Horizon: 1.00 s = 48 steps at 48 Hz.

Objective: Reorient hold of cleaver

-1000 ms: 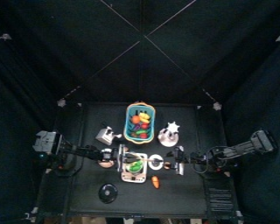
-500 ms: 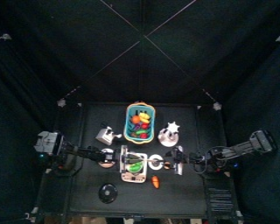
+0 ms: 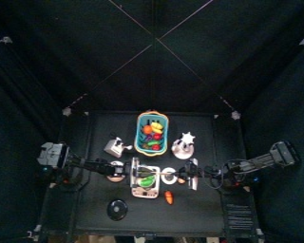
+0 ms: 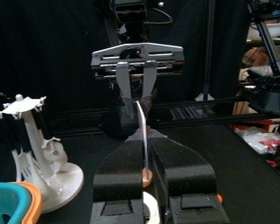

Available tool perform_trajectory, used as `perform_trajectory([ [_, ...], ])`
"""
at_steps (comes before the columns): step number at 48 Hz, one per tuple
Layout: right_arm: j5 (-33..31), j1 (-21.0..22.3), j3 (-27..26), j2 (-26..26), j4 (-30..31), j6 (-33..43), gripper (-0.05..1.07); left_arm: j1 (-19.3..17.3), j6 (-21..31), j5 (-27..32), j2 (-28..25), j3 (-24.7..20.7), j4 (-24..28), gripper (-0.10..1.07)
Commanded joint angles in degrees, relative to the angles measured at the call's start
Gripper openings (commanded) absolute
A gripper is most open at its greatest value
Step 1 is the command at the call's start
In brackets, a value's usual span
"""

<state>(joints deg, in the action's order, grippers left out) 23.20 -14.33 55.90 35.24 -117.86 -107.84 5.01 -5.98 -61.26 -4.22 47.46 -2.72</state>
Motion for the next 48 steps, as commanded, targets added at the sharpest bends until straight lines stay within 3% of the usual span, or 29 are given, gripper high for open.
perform_trajectory([
  [1,-0.1,0.1,-2.0,0.3,0.3,0.0,0.56,0.1,-0.1,-0.6,0.2,-1.2,0.2,0.38],
  [18,-0.1,-0.3,-2.5,0.4,-1.4,0.0,0.54,0.2,0.0,-0.6,0.7,-0.3,0.2,0.42],
  [25,0.0,-0.2,-2.5,0.5,-5.4,-0.2,0.54,0.4,0.1,-0.6,2.0,0.9,0.3,0.52],
  [37,0.5,-0.4,-2.9,1.2,-6.8,-0.3,0.54,0.4,0.2,-0.6,3.9,2.3,0.2,0.78],
  [48,1.0,-1.1,-1.8,1.4,-9.7,-0.2,0.54,0.8,0.4,-0.6,5.4,3.6,-0.1,0.87],
])
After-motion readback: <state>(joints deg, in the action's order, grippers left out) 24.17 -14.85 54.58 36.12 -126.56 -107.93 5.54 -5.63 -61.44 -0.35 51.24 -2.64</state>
